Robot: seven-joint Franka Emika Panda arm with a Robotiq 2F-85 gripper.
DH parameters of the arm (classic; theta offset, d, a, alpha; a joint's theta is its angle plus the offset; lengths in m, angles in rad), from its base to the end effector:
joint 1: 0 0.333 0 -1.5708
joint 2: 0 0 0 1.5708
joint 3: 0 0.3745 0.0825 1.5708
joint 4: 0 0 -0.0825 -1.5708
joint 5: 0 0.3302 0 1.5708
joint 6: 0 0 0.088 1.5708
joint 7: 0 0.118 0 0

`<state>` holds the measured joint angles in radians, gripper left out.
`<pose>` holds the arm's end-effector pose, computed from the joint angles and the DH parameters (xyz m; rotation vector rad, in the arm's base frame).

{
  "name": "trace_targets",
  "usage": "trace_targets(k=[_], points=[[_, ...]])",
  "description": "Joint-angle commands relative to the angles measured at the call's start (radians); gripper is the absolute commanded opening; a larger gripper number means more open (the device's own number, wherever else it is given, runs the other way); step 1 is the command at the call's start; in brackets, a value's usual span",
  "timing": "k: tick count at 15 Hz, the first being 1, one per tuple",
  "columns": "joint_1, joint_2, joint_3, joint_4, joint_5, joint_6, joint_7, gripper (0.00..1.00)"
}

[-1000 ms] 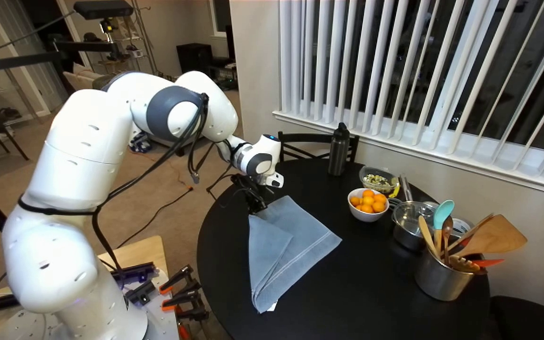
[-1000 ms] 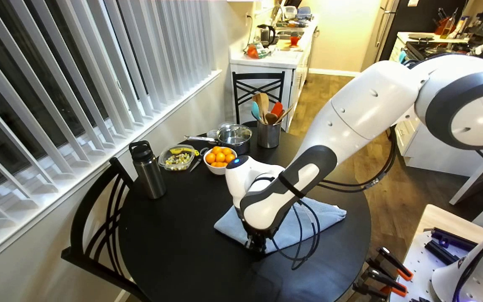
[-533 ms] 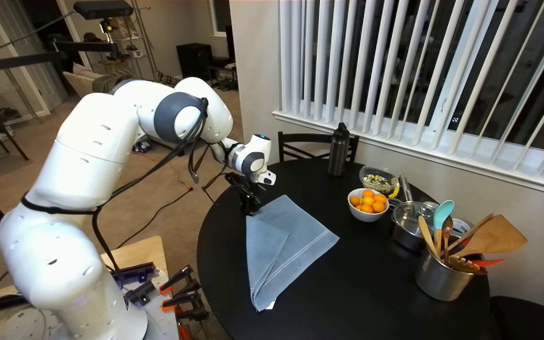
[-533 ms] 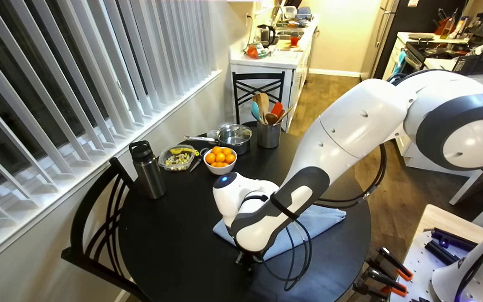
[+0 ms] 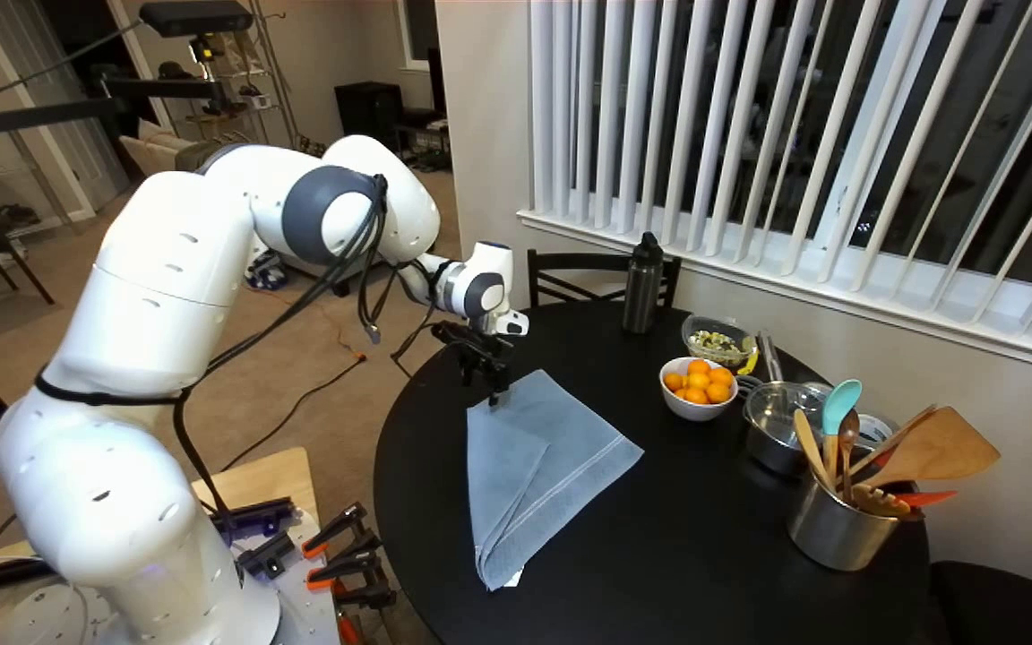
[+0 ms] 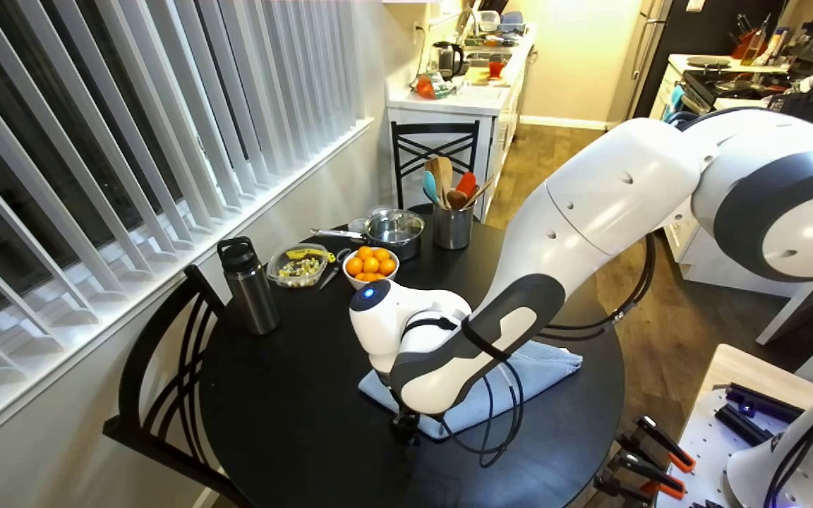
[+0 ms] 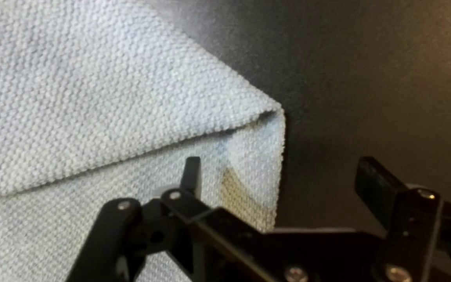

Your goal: Unfold the towel on the table

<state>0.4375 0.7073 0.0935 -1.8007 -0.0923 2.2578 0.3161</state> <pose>0.5434 0.3077 0.2121 2.9943 0.4029 -0.3396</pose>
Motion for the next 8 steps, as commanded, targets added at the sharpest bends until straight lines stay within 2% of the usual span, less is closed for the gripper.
trace_targets(k=[1,8], points=[[-0.018,-0.070,0.004,-0.045,-0.063,-0.011,-0.072,1.00],[-0.082,-0.081,0.011,-0.043,-0.217,-0.080,-0.385,1.00]])
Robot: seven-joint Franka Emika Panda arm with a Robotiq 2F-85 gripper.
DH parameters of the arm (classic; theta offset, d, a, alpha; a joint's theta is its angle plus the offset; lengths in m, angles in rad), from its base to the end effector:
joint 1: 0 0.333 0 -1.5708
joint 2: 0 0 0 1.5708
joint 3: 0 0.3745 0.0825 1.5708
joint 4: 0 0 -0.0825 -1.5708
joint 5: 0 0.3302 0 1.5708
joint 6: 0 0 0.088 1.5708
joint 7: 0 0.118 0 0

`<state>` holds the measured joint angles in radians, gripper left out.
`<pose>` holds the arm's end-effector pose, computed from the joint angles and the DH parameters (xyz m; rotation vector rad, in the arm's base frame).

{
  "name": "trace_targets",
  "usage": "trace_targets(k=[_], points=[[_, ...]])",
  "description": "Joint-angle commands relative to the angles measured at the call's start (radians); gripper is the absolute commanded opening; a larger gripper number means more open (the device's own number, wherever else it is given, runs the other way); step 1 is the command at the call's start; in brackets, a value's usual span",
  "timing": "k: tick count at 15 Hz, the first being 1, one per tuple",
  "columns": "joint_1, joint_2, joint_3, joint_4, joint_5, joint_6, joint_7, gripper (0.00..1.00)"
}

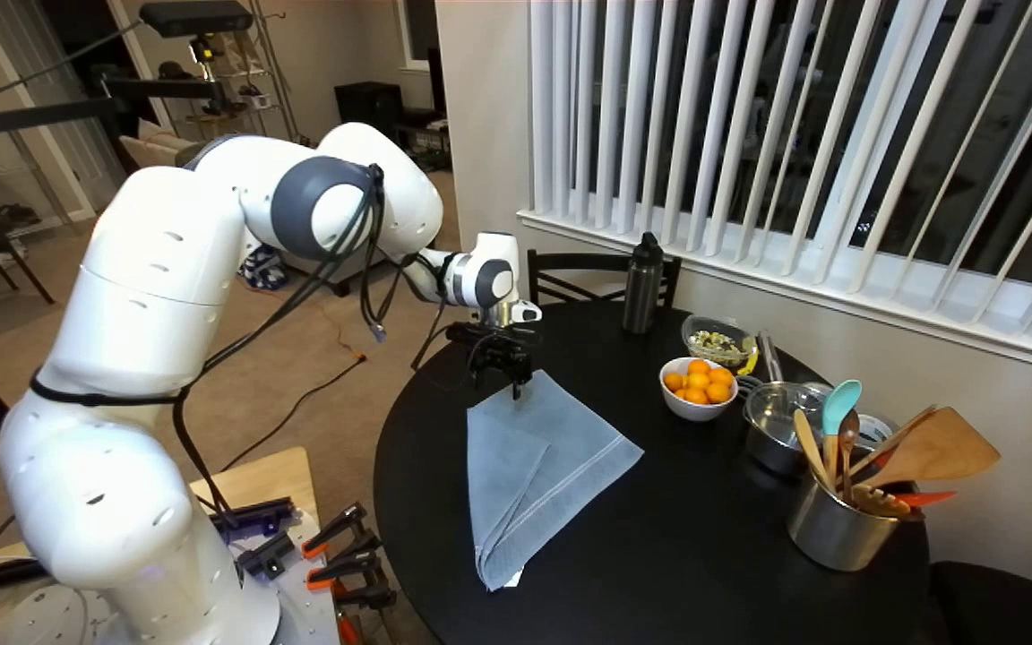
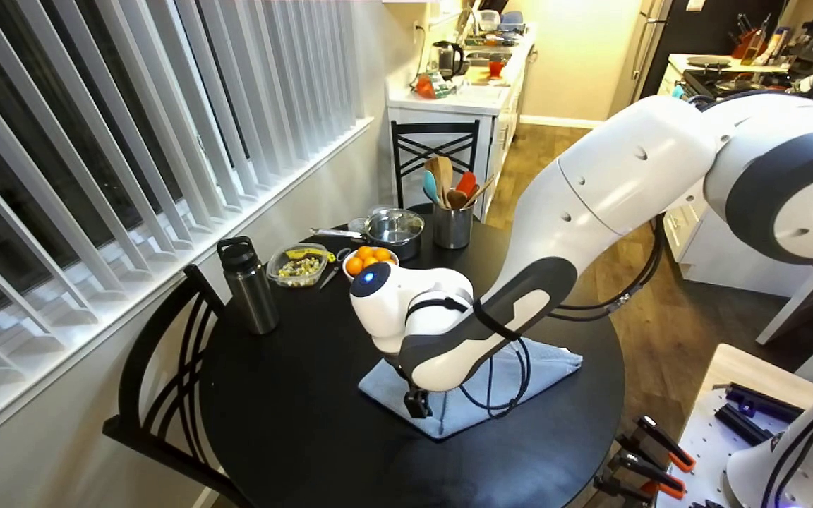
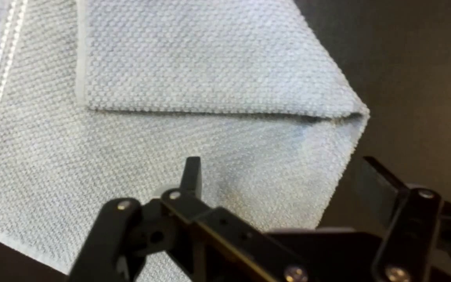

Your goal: Unfold the towel on the table

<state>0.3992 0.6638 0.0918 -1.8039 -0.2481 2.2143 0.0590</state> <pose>0.5572 0.2788 0.2360 2.8154 0.8610 -0.3020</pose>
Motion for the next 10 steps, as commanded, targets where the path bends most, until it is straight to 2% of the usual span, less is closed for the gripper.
trace_targets(k=[1,6,10], points=[[-0.055,-0.041,0.010,-0.046,-0.088,-0.046,-0.172,1.00],[-0.180,-0.115,0.025,-0.147,-0.180,0.015,-0.468,1.00],[-0.308,-0.154,0.058,-0.192,-0.159,0.061,-0.757,1.00]])
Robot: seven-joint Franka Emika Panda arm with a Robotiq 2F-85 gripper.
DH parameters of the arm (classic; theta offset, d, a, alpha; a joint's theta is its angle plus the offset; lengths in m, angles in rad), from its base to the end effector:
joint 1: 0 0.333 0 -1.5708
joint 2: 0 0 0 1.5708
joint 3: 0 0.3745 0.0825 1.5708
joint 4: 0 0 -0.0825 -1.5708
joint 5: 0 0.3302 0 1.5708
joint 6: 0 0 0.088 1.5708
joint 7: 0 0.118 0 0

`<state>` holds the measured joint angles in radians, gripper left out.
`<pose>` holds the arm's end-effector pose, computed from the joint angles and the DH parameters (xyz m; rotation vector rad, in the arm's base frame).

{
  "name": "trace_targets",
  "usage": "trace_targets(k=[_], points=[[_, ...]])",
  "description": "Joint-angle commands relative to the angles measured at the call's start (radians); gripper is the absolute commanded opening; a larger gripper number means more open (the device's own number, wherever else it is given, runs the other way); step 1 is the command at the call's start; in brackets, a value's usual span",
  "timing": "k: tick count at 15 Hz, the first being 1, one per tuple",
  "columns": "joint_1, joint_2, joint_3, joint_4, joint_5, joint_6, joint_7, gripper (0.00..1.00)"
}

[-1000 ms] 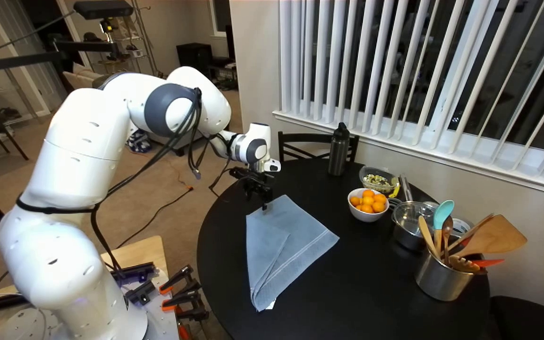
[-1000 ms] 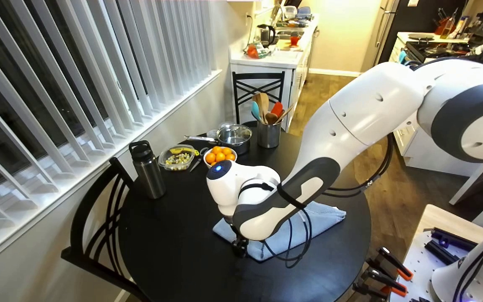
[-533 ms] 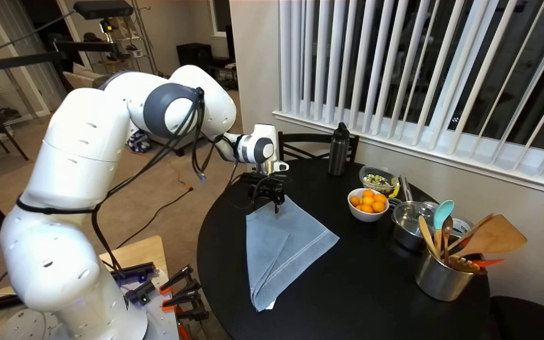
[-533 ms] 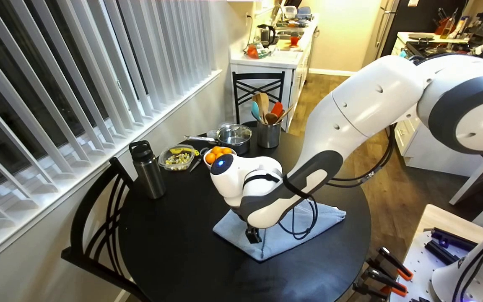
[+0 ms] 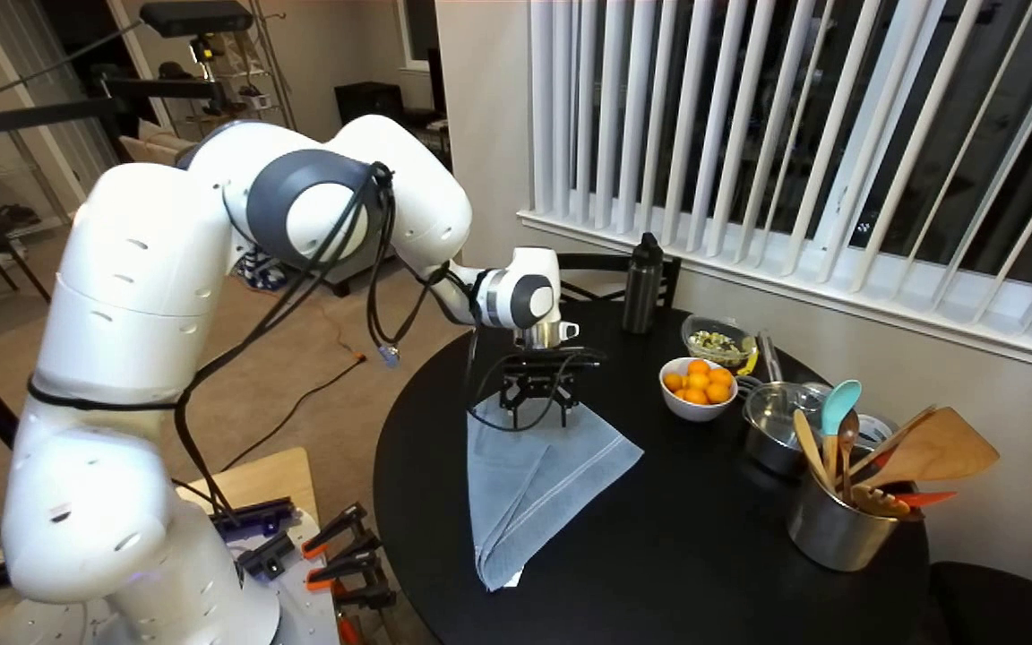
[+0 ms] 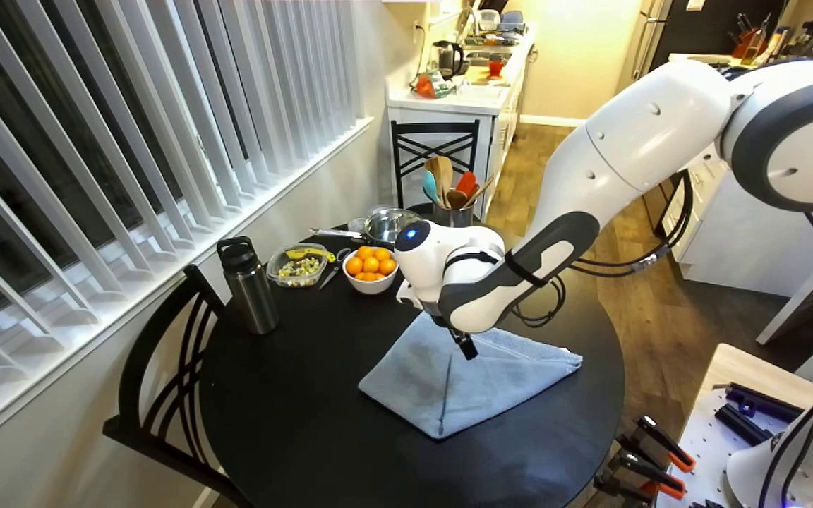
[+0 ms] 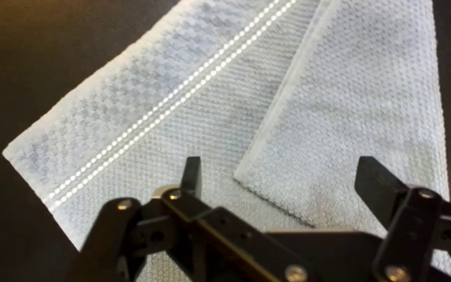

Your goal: Unfold the towel on the table

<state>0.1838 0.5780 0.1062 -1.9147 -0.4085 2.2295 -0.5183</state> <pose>0.5770 0.1499 0.2543 2.4923 1.5138 -0.4027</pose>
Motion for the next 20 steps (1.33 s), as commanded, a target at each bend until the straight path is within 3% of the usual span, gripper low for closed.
trace_targets(k=[1,6,8,11,12,20], points=[[-0.119,-0.073,0.054,-0.092,0.016,0.059,-0.250,1.00],[-0.221,-0.068,0.116,-0.141,0.148,0.124,-0.541,1.00],[-0.220,-0.079,0.123,-0.176,0.209,0.149,-0.542,1.00],[-0.195,-0.118,0.108,-0.230,0.276,0.193,-0.425,1.00],[-0.187,-0.049,0.097,-0.151,0.242,0.154,-0.478,1.00],[-0.184,-0.084,0.098,-0.186,0.259,0.165,-0.442,1.00]])
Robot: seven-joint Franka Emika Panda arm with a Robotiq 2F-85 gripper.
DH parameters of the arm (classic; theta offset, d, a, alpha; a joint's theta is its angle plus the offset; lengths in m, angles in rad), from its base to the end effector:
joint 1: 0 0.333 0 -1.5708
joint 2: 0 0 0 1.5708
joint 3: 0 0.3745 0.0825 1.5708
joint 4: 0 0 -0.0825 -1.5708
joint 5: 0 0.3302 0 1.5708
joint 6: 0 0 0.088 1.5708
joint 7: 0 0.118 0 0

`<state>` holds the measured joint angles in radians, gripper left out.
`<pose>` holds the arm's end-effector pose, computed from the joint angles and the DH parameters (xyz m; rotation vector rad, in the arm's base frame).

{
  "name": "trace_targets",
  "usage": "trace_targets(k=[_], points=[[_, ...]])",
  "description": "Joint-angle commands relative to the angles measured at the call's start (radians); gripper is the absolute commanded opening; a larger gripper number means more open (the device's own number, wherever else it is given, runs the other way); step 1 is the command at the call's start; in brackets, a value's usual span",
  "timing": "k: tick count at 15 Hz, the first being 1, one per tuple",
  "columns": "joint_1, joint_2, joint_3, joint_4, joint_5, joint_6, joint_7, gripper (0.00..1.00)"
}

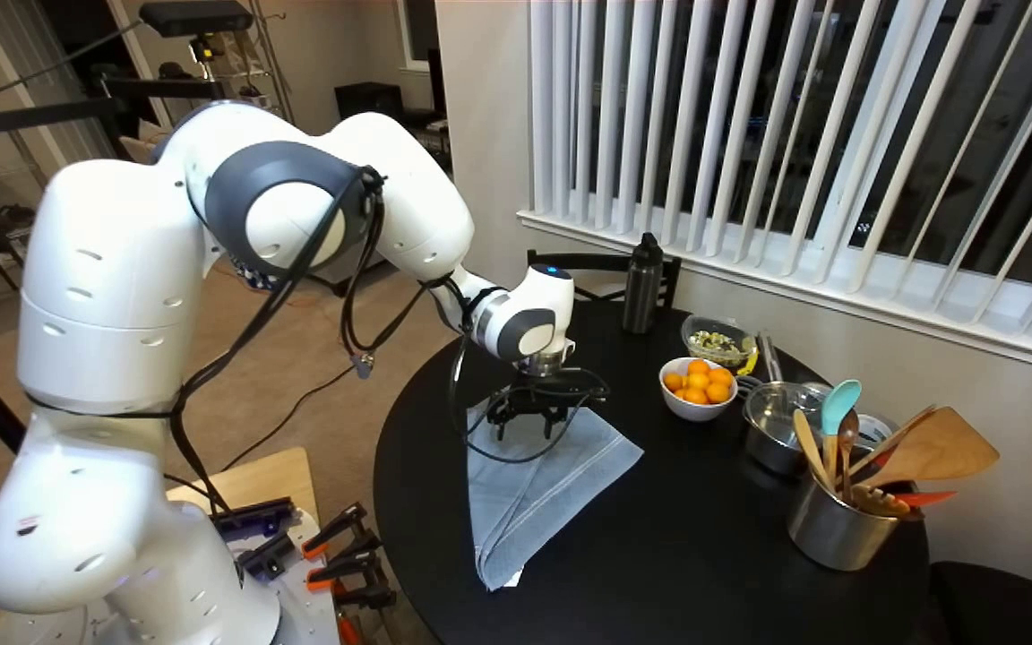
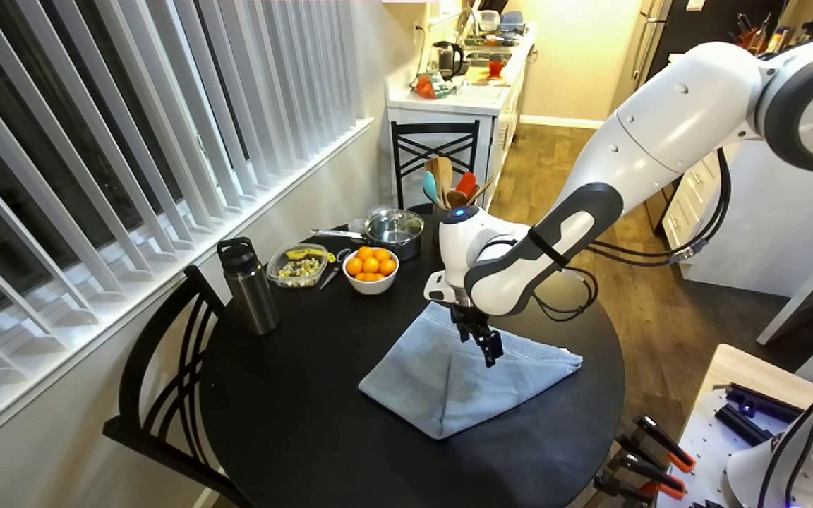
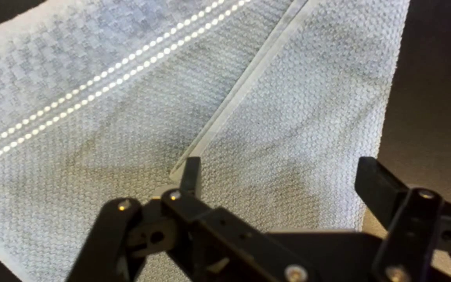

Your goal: Unfold the towel on the table

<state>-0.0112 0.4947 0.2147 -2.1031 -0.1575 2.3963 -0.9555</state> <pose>0.5456 0.1039 0.2559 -2.4606 -1.8119 0.2586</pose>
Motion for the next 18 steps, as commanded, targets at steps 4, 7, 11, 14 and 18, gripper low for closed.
trace_targets(k=[4,7,11,14,18], points=[[0.011,0.000,-0.010,0.002,0.008,-0.002,-0.005,1.00],[-0.005,0.049,-0.002,0.044,0.022,0.013,-0.045,1.00],[-0.032,0.143,0.008,0.121,0.023,0.048,-0.140,1.00],[-0.058,0.185,0.023,0.162,0.036,0.054,-0.200,1.00],[-0.088,0.213,0.048,0.189,0.066,0.031,-0.273,1.00]])
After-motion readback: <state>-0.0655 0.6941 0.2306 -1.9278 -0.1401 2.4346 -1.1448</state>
